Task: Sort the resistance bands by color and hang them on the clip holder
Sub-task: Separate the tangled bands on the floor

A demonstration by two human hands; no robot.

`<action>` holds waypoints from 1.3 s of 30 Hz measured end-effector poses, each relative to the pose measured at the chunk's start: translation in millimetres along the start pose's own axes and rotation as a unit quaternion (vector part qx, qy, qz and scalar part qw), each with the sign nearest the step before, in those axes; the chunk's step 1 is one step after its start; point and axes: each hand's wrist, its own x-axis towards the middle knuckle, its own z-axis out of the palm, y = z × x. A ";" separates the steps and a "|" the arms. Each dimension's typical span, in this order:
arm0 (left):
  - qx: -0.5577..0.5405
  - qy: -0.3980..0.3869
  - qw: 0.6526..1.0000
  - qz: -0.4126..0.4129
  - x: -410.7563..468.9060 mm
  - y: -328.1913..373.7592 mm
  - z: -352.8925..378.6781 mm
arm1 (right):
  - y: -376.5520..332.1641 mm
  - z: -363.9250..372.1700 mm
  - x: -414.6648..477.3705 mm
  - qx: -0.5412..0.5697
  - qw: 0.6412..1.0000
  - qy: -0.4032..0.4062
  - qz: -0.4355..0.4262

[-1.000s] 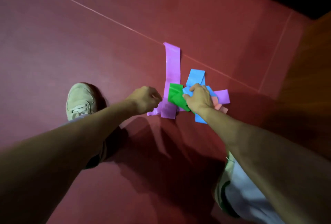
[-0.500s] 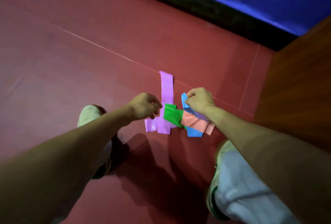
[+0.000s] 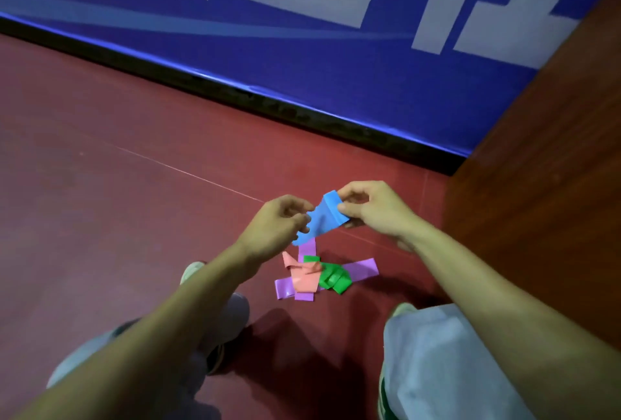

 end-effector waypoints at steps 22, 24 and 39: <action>0.096 0.170 0.972 0.130 16.2 30.6 20.6 | -14.5 -19.9 18.7 0.049 0.997 0.016 -0.061; 0.093 0.179 0.970 0.134 15.9 34.5 19.5 | -14.5 -21.6 19.3 0.054 0.996 0.022 -0.061; 0.151 0.213 0.952 0.161 14.0 42.1 7.6 | -20.8 -12.0 22.0 0.053 0.995 0.044 -0.079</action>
